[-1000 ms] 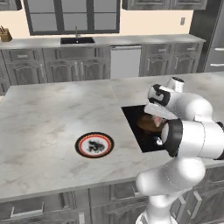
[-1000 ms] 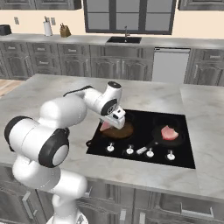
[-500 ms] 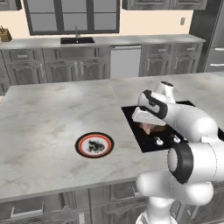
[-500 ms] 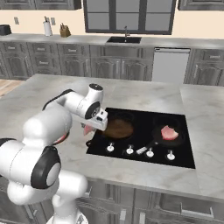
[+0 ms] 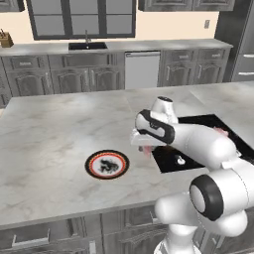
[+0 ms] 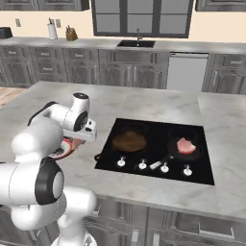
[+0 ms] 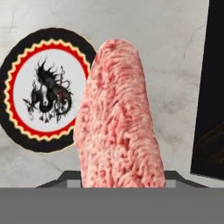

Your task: Place one of the steaks on the plate and the other in the bowl. Then place the bowl in the fridge.

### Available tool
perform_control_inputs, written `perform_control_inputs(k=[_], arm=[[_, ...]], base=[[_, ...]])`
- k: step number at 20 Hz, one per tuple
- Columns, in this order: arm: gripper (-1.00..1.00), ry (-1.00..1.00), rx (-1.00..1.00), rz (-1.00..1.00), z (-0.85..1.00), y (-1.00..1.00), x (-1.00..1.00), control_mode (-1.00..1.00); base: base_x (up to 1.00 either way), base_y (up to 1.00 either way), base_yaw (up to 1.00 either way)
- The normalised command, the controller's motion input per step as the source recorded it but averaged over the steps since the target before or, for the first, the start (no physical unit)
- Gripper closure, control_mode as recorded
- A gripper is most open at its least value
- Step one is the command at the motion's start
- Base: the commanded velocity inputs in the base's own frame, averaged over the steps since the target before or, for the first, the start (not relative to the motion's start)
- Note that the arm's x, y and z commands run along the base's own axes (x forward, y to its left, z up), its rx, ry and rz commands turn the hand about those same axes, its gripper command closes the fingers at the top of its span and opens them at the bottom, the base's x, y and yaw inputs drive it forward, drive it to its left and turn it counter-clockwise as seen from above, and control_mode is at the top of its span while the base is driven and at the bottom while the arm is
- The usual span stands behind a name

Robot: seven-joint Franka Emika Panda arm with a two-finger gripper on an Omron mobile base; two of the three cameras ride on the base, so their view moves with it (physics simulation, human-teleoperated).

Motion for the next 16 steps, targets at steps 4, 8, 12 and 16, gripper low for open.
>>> perform_control_inputs(k=[4, 8, 12, 16], arm=[[1.0, 0.0, -0.05, 0.05, 0.0, 0.7, 0.15, -1.0], [1.0, 0.0, -0.02, 0.0, -0.01, 0.57, 0.27, -1.0], [1.0, 0.0, 0.0, 0.0, -0.23, 0.25, 0.23, -1.0], [1.0, 0.0, 0.0, 0.0, -0.62, 0.0, 0.24, -1.0]], base=[[0.0, 0.0, 0.0], [0.0, 0.0, 0.0], [0.0, 0.0, 0.0], [0.0, 0.0, 0.0]])
